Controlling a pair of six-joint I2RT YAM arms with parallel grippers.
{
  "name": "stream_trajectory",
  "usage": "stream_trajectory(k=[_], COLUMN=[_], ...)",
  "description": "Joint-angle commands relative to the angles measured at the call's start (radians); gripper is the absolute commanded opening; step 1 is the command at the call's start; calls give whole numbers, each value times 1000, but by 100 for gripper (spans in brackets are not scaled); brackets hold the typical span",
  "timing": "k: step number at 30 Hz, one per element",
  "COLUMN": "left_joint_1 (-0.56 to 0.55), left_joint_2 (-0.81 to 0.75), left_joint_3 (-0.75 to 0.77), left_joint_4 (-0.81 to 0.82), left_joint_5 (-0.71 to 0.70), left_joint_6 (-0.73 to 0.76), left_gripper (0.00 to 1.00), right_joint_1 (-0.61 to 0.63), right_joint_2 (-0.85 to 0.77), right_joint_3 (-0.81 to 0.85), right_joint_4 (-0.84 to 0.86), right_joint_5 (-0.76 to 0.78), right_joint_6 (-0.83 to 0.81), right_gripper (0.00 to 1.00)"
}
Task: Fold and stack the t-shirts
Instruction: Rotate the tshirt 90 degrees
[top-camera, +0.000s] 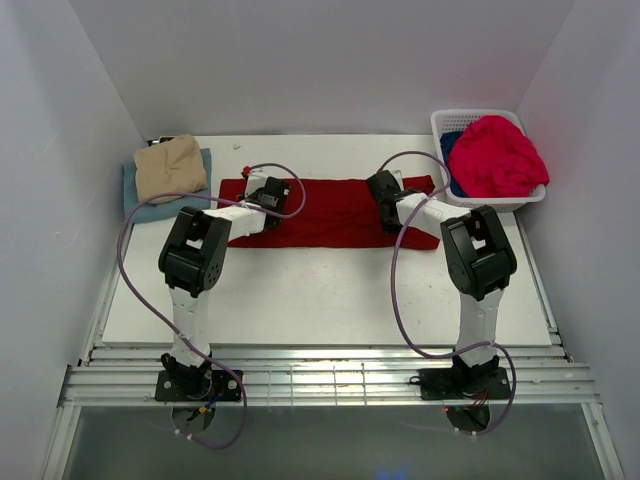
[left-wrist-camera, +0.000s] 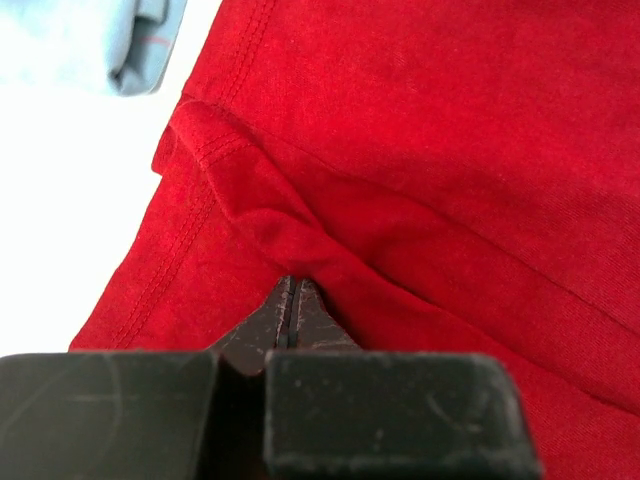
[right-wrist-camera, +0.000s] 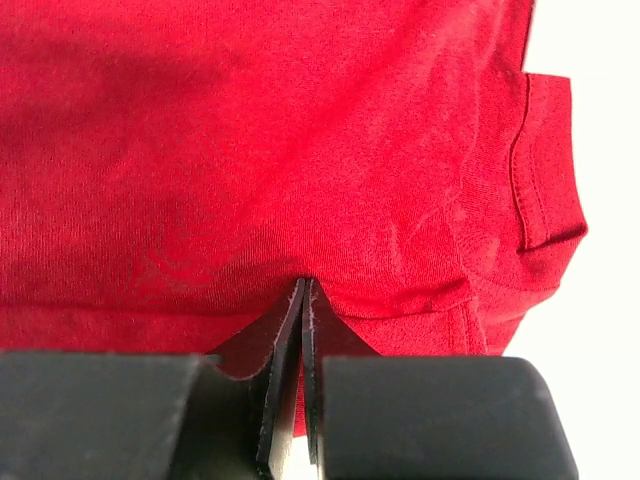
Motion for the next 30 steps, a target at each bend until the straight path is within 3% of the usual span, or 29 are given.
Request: stream_trajectory(k=[1,13,20,30], left_joint_1=[1,-83,-264,-529], left_joint_2=[4,-217,-234,-240], left_joint_3=[-27,-325,-433,-432], left_joint_4=[-194,-251,-309,-554], left_joint_5=[69,185,181,175], left_joint_6=[-110,-366,-623,-1059], left_gripper=[0,0,0,0], right_joint_1=[-10,-64,-81,-90], right_joint_2=[80,252,325,391], right_joint_3=[78,381,535,656], right_joint_4=[-18,-53,-53,-8], right_joint_5=[-21,-30,-66,-135], right_joint_6=[12,-77,-129,-158], right_gripper=[8,8,8,8])
